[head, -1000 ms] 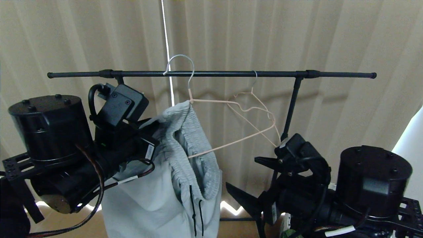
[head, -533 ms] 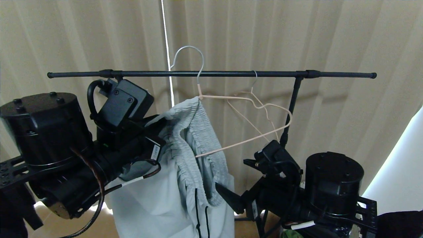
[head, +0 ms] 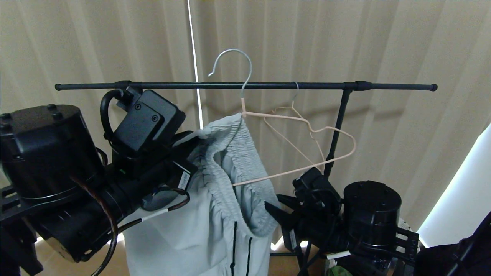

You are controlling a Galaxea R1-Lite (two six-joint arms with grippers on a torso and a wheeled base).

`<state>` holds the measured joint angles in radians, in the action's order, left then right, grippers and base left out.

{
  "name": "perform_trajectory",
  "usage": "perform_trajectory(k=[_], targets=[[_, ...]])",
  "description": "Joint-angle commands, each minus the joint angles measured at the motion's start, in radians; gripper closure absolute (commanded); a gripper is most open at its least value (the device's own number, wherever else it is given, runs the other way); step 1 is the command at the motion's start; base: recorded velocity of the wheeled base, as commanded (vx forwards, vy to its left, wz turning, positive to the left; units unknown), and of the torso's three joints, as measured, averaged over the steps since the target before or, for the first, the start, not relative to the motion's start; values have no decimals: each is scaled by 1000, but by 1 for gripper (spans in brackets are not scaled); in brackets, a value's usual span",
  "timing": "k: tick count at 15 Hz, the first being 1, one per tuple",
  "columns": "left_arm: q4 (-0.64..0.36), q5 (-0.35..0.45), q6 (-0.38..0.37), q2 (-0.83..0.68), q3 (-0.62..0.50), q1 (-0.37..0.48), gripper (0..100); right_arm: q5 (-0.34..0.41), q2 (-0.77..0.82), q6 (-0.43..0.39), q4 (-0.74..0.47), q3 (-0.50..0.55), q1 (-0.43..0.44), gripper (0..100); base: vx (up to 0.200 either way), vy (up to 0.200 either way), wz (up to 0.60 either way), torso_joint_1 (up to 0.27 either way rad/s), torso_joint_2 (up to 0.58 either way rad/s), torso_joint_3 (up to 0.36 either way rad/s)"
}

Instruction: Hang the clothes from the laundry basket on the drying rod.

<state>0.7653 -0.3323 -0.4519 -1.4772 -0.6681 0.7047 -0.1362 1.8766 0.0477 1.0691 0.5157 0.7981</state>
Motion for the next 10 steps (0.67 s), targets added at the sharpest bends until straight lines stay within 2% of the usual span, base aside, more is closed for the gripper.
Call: perform_trajectory(k=[1,5,7,10], targets=[[0,-1,-1,3,-4,-1,100,0,-7,0,0,-6,-17,100,0,0,0,0,0,0],[-1,-1,-7,2,-2,-42,100,3,-103,0,2,-28,-172,100,0,0,0,0,0,0],[0,-1,-37,2,1,-70,100,9,-132,-5,0,-8,-280,100,0,0,0,0,0,0],[-1,-2,-74,2,2,-74,100,10,-136,-6,-3,29,-350,100,0,0,0,0,0,0]])
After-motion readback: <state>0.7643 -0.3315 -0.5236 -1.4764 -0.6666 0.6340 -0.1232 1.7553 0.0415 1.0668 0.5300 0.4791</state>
